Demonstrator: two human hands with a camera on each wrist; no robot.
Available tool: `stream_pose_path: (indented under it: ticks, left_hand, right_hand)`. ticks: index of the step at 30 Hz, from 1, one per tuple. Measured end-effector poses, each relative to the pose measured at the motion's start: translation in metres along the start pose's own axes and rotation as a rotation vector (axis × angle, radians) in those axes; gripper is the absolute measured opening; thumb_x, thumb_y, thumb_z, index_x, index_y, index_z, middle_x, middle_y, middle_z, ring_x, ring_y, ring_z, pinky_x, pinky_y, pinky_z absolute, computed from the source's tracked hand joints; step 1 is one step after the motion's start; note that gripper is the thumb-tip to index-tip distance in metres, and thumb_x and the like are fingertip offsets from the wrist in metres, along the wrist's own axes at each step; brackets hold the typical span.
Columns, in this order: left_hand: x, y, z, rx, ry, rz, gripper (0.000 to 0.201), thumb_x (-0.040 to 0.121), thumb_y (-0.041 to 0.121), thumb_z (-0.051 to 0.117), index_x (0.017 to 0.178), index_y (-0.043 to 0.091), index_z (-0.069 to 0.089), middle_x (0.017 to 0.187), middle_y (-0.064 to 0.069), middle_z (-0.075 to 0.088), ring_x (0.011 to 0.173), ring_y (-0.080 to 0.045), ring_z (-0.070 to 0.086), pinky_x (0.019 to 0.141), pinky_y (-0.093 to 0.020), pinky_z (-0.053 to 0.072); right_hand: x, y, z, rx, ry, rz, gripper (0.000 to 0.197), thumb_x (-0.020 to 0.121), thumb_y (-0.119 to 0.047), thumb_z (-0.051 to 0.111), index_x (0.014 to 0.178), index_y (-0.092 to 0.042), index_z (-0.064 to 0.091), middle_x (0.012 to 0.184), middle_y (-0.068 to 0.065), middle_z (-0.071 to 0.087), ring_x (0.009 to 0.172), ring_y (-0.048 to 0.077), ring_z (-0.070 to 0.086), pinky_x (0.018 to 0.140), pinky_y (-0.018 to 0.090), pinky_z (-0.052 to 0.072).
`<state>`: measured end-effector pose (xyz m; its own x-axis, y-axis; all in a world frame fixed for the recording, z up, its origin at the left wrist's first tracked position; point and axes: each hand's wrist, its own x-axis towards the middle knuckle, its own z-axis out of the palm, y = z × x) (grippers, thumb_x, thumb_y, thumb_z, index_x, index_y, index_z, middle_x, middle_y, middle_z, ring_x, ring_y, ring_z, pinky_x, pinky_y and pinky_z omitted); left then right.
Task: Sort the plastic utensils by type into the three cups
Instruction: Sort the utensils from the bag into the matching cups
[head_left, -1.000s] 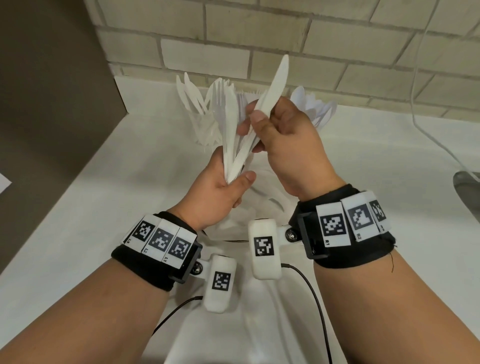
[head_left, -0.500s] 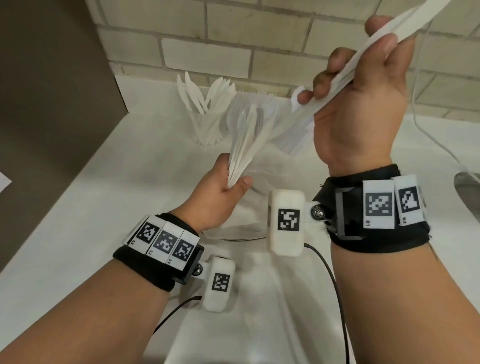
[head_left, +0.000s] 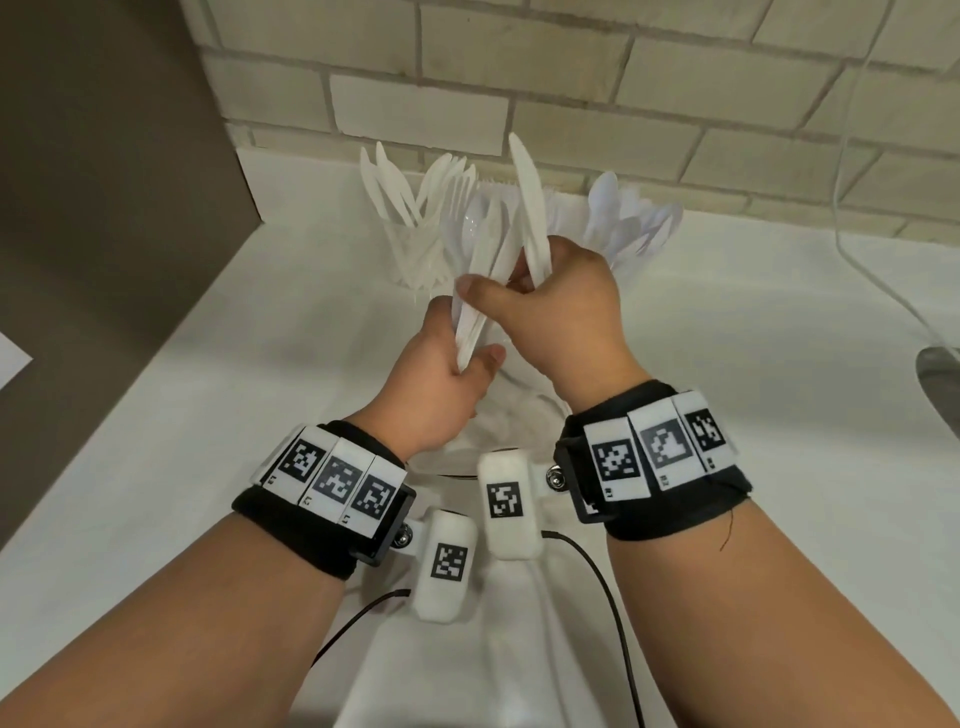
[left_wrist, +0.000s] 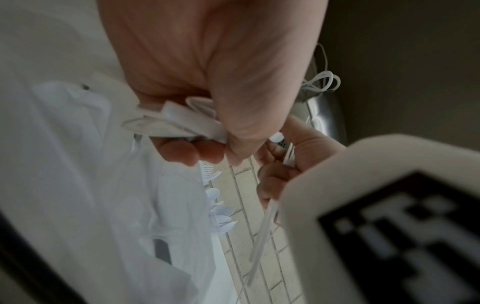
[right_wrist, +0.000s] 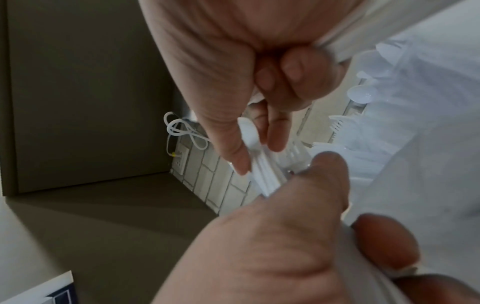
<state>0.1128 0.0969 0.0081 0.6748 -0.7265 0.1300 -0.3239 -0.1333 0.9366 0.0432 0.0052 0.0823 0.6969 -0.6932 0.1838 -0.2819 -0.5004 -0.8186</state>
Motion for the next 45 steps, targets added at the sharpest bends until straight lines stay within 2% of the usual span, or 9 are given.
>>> stream_pose_path:
  ticks: [4,8,13,17,25,29,33,40,45]
  left_hand:
    - [0.001,-0.003,-0.003,-0.018,0.009,-0.003,0.038,0.092,0.023,0.059,0.122,0.013,0.037,0.084,0.004,0.053,0.063,-0.01,0.051,0.059,-0.027,0.041]
    - [0.002,-0.005,-0.001,-0.038,0.007,-0.005,0.041,0.09,0.024,0.062,0.121,0.015,0.038,0.087,0.002,0.055,0.066,-0.012,0.052,0.062,-0.031,0.042]
    - [0.001,-0.004,0.0,-0.063,0.001,-0.008,0.039,0.087,0.028,0.06,0.117,0.016,0.039,0.089,-0.004,0.056,0.068,-0.017,0.053,0.06,-0.038,0.045]
    - [-0.003,-0.003,-0.002,-0.052,-0.029,0.006,0.041,0.086,0.034,0.055,0.118,0.014,0.038,0.087,-0.004,0.052,0.069,-0.019,0.05,0.059,-0.046,0.049]
    - [-0.004,-0.004,-0.006,-0.009,-0.045,-0.025,0.018,0.098,0.023,0.049,0.107,0.012,0.038,0.078,0.002,0.047,0.065,-0.016,0.048,0.064,-0.044,0.05]
    - [-0.003,-0.001,-0.004,-0.019,-0.034,-0.012,0.014,0.098,0.021,0.047,0.104,0.013,0.036,0.07,0.001,0.048,0.055,-0.012,0.047,0.057,-0.032,0.047]
    - [-0.001,0.003,-0.001,-0.077,-0.019,-0.036,0.019,0.099,0.021,0.047,0.11,0.012,0.034,0.07,-0.003,0.049,0.055,-0.014,0.048,0.054,-0.031,0.047]
    - [0.0,0.002,-0.004,-0.103,-0.037,-0.033,0.033,0.098,0.019,0.048,0.125,0.014,0.03,0.073,-0.005,0.052,0.054,-0.011,0.049,0.053,-0.03,0.046]
    - [0.001,-0.004,-0.008,-0.145,-0.053,-0.053,0.035,0.095,0.025,0.056,0.123,0.016,0.037,0.094,0.008,0.057,0.066,0.001,0.053,0.066,-0.023,0.042]
  right_hand:
    - [0.0,-0.003,0.0,0.125,-0.052,0.018,0.019,0.081,-0.025,0.07,0.084,-0.006,0.064,0.079,0.007,0.069,0.071,0.02,0.065,0.065,0.034,0.054]
    - [-0.001,-0.001,0.001,0.258,-0.07,0.087,0.019,0.084,-0.022,0.066,0.092,-0.005,0.063,0.073,0.004,0.063,0.058,0.015,0.054,0.055,0.03,0.042]
    - [-0.001,0.0,0.003,0.259,-0.048,0.042,0.014,0.086,-0.022,0.064,0.093,-0.01,0.063,0.079,0.003,0.067,0.068,0.017,0.063,0.063,0.037,0.052]
    - [0.004,-0.005,0.001,0.44,0.048,0.013,0.007,0.093,-0.021,0.052,0.086,-0.02,0.051,0.075,0.006,0.07,0.048,0.004,0.049,0.056,0.029,0.038]
    - [0.016,-0.019,-0.026,0.584,0.401,-0.189,0.009,0.098,-0.014,0.045,0.09,-0.019,0.045,0.055,-0.007,0.055,0.05,0.01,0.054,0.055,0.029,0.047]
    - [0.017,-0.014,-0.019,0.329,0.229,-0.221,0.007,0.097,-0.021,0.049,0.099,-0.017,0.044,0.064,-0.008,0.048,0.049,0.004,0.049,0.05,0.027,0.049]
    - [0.01,0.001,0.0,0.051,0.054,-0.171,0.026,0.08,-0.04,0.072,0.086,-0.02,0.056,0.07,-0.015,0.057,0.062,-0.006,0.054,0.055,0.006,0.039]
    - [0.005,0.0,0.012,0.029,0.009,-0.077,0.025,0.073,-0.031,0.078,0.074,-0.015,0.059,0.066,-0.006,0.061,0.066,0.014,0.064,0.066,0.027,0.052]
    - [0.004,0.001,0.009,0.213,-0.052,0.037,0.016,0.079,-0.019,0.071,0.069,-0.014,0.06,0.059,-0.005,0.06,0.05,0.006,0.057,0.048,0.023,0.044]
